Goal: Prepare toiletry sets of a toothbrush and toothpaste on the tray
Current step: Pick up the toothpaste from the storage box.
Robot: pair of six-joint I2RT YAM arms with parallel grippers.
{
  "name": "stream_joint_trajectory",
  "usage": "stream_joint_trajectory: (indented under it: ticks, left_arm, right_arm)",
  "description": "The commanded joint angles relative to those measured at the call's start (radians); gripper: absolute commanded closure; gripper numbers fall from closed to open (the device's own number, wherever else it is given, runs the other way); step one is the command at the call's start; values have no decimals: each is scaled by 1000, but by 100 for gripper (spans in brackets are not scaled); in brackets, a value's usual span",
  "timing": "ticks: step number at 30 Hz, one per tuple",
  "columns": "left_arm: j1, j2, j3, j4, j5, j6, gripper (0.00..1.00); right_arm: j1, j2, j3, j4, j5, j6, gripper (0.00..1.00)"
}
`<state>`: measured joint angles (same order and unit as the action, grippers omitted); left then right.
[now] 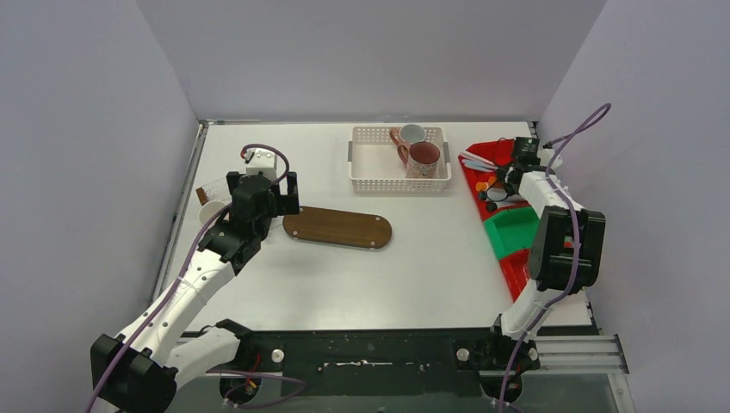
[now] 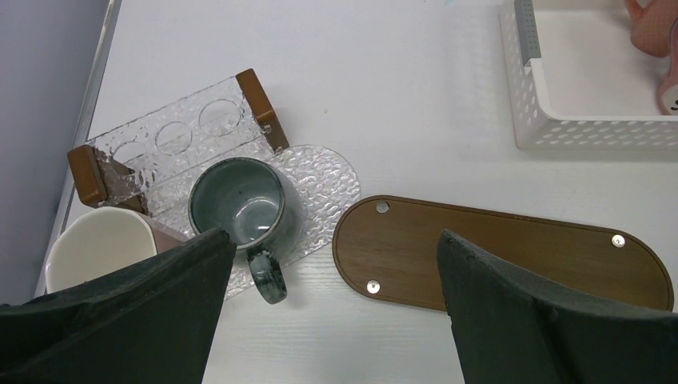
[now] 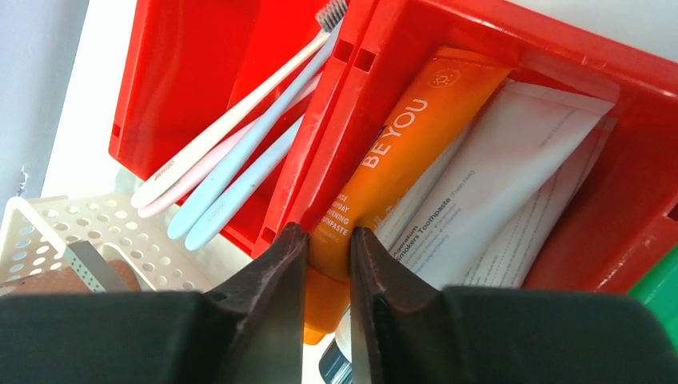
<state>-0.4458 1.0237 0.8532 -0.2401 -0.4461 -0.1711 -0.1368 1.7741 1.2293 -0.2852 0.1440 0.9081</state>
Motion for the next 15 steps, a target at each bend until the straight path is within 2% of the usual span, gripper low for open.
stream_joint_trajectory:
  ticks: [1, 4, 15]
  left_arm:
    - [-4, -4, 0, 54, -9, 13, 3]
    - [-4, -6, -1, 55, -2, 12, 3]
    - [-4, -11, -7, 63, 7, 10, 3]
  right_arm:
    - [-18, -59, 16, -9, -6, -23, 92]
    - [-29, -92, 9, -23, -24, -30, 100]
    - [-38, -138, -29, -74, -85, -73, 100]
